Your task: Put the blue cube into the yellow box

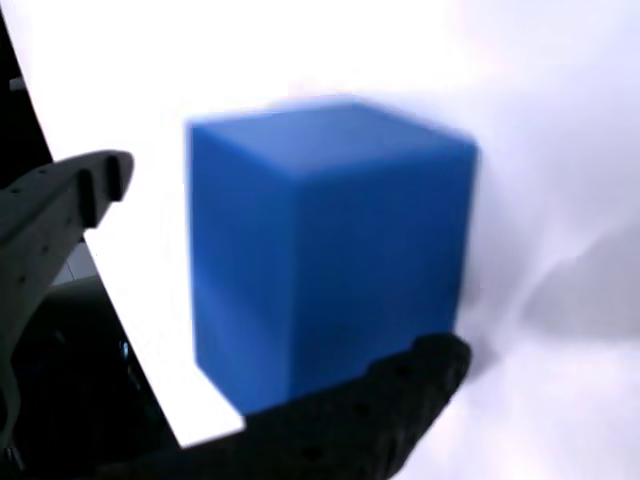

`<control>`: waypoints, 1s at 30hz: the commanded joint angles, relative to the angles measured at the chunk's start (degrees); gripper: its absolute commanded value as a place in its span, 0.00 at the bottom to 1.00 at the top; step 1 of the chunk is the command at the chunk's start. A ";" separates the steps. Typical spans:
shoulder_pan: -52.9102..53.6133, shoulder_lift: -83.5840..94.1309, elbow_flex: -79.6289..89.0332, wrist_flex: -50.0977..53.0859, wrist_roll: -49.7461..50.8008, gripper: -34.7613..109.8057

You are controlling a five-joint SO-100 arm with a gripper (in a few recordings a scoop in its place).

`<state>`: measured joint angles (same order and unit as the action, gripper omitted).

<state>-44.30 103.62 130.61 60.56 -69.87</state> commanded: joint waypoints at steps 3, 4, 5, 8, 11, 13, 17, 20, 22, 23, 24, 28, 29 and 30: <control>-1.67 0.88 0.97 -2.64 -1.05 0.57; -1.85 0.62 1.14 -2.81 -1.05 0.56; -1.93 0.44 1.14 -2.81 -1.05 0.55; -2.02 0.26 1.14 -3.25 -1.32 0.50; -1.76 0.35 1.14 -3.69 -1.76 0.46; -1.85 0.62 1.23 -3.60 -2.20 0.44; -1.93 1.05 1.23 -4.04 -2.99 0.40; -1.85 1.49 0.97 -4.48 -3.96 0.38; -1.58 2.02 0.62 -4.48 -4.75 0.37; -1.23 2.37 0.44 -4.48 -5.36 0.36; -0.70 2.72 0.09 -4.57 -5.98 0.36; 3.34 4.31 -3.16 -4.39 -11.16 0.36; 4.75 4.48 -5.10 -4.04 -12.74 0.36; 6.33 4.57 -7.56 -3.52 -14.24 0.36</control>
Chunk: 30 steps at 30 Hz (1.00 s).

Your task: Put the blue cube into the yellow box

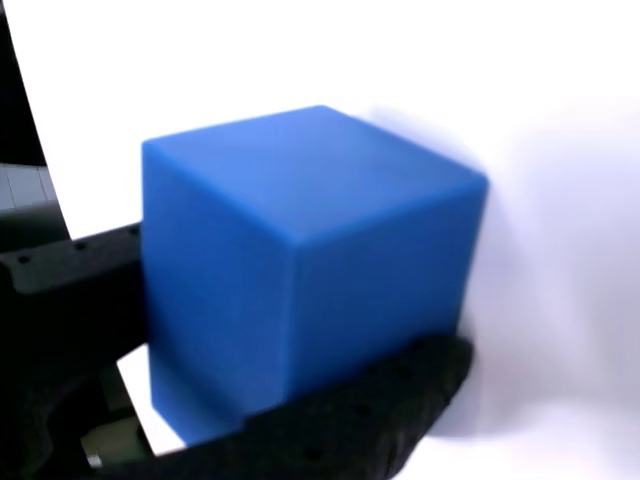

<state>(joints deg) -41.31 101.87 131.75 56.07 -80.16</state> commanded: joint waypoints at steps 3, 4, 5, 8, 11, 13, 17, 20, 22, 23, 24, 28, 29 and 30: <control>8.00 6.50 -16.44 1.14 -8.96 0.36; 9.40 6.59 -18.98 0.79 -10.55 0.36; 10.55 6.68 -21.36 0.44 -12.22 0.36; 13.45 6.15 -28.04 -0.79 -16.88 0.36; 15.82 4.22 -33.66 -2.99 -20.57 0.36; 17.31 2.02 -36.74 -6.50 -22.50 0.36; 19.86 -3.43 -41.40 -14.94 -26.46 0.36; 21.53 -8.44 -45.70 -19.51 -29.09 0.36; 22.32 -12.04 -48.34 -22.76 -30.15 0.36; 22.59 -13.80 -49.92 -24.17 -30.50 0.36; 22.76 -15.56 -51.50 -25.58 -30.59 0.36; 22.68 -21.88 -58.54 -28.12 -30.06 0.36; 22.50 -23.29 -60.03 -28.92 -29.79 0.36; 22.15 -24.79 -61.44 -30.06 -29.44 0.36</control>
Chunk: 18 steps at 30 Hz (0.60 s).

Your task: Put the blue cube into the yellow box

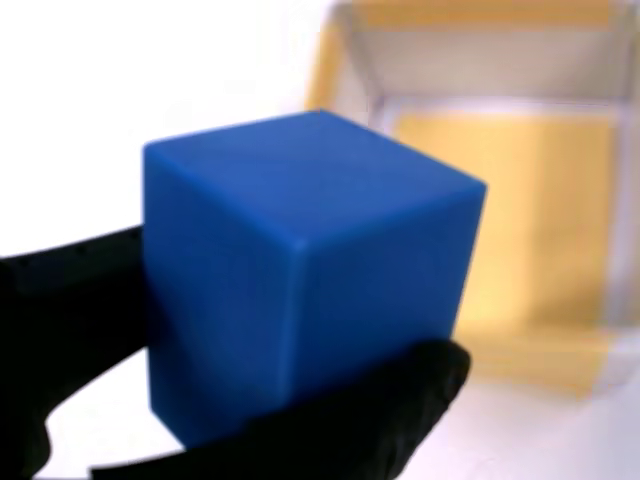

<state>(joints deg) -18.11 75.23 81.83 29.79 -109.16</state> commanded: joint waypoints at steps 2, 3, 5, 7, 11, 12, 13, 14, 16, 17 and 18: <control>-1.67 -0.88 -13.54 -6.77 -0.09 0.36; -1.93 -2.29 -14.41 -7.91 0.26 0.36; -2.64 -4.75 -16.52 -8.88 0.97 0.36; -3.16 -7.21 -18.11 -10.20 1.67 0.36; -3.60 -12.66 -22.15 -12.30 3.60 0.36; -3.60 -13.89 -22.68 -12.92 3.87 0.36; -3.52 -15.03 -23.03 -13.71 4.04 0.36; -3.43 -16.17 -23.38 -14.33 4.04 0.36; -3.16 -18.46 -24.08 -15.38 4.31 0.37; -2.99 -19.51 -24.26 -16.26 4.39 0.37; -2.90 -20.48 -24.61 -16.61 4.57 0.37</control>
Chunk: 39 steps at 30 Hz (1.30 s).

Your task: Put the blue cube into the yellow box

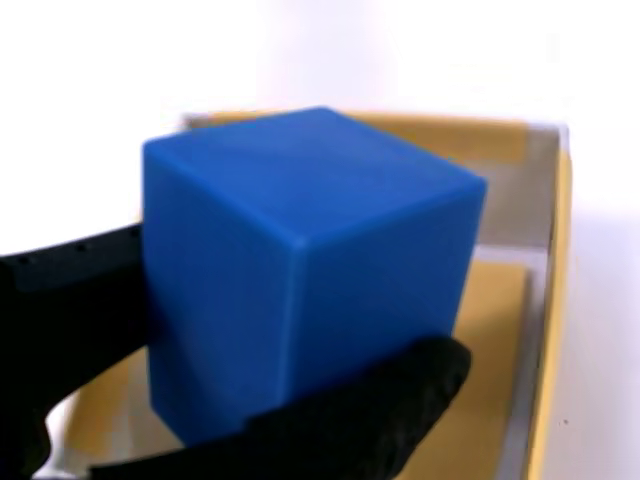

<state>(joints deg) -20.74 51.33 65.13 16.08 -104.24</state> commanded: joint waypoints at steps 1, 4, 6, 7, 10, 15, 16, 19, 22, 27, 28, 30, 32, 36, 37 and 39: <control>-0.18 2.55 -8.26 -3.34 -0.18 0.37; -0.09 0.44 -9.23 -4.13 1.32 0.39; -0.09 -0.44 -9.32 -4.75 2.11 0.40; -0.18 -0.79 -9.32 -4.75 2.29 0.40; -0.18 -1.41 -9.14 -6.50 4.75 0.45; 0.00 0.35 -9.05 -7.91 6.06 0.51; 0.00 1.14 -8.96 -7.91 5.89 0.51; -0.35 4.57 -8.61 -7.47 5.45 0.51; -0.79 9.84 -7.12 -5.19 4.31 0.49; -0.62 21.88 -1.41 -0.97 1.32 0.43; -0.18 24.52 0.18 -0.18 1.32 0.42; 1.05 30.23 4.13 1.76 0.97 0.40; 2.90 36.83 10.37 1.93 0.53 0.37; 8.17 49.75 25.40 2.64 -1.23 0.32; 9.67 52.65 29.09 2.81 -1.49 0.32; 12.66 58.54 36.39 3.60 -1.76 0.30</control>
<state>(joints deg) -12.22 89.91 93.69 18.54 -104.41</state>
